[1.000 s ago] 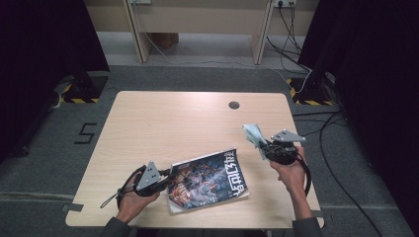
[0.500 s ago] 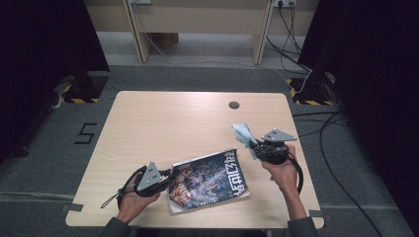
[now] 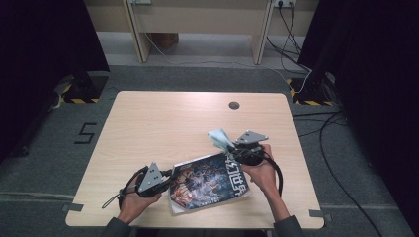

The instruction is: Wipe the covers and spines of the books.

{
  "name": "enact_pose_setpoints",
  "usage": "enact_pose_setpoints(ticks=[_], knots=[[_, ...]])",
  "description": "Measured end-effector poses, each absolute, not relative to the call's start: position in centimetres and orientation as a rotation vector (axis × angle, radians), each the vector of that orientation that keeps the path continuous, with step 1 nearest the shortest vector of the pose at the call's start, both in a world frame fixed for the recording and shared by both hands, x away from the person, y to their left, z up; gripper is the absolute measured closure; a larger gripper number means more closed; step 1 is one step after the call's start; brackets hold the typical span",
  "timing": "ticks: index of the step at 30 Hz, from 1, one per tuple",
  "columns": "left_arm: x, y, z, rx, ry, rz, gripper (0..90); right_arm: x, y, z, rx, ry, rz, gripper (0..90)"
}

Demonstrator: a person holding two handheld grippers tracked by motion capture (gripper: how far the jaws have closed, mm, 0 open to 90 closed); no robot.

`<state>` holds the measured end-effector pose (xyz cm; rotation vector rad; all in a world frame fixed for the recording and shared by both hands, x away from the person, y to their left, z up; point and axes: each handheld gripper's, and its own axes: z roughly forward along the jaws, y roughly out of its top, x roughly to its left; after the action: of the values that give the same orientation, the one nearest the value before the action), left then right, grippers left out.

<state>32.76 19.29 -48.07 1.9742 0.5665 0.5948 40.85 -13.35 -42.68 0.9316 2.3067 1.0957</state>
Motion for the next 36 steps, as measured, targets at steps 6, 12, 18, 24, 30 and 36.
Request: enact_pose_setpoints(ticks=[6, 12, 18, 24, 30, 36], knots=[[32.7, 19.2, -48.0, 1.975, 0.553, 0.606, 80.7, 40.9, -10.4, -43.6, 0.845, 2.388, 1.07, 80.8], [32.5, 18.8, -48.0, 1.981, 0.519, 0.617, 80.8, 40.8, -9.1, -44.1, 0.809, 2.414, 1.062, 80.8], [32.5, 18.7, -48.1, 1.987, 0.534, 0.616, 80.7, 40.2, -8.3, -44.2, 0.77, 2.435, 1.079, 80.9], [32.6, 18.7, -48.1, 1.979, 0.546, 0.611, 80.7, 39.0, -6.8, -43.4, 0.717, 2.455, 1.146, 80.8], [32.6, 18.7, -48.1, 1.977, 0.551, 0.61, 80.7, 37.4, -4.9, -42.6, 0.639, 2.472, 1.196, 80.8], [32.5, 18.7, -48.1, 1.981, 0.545, 0.613, 80.5, 37.1, -4.6, -42.5, 0.611, 2.479, 1.184, 81.0]])
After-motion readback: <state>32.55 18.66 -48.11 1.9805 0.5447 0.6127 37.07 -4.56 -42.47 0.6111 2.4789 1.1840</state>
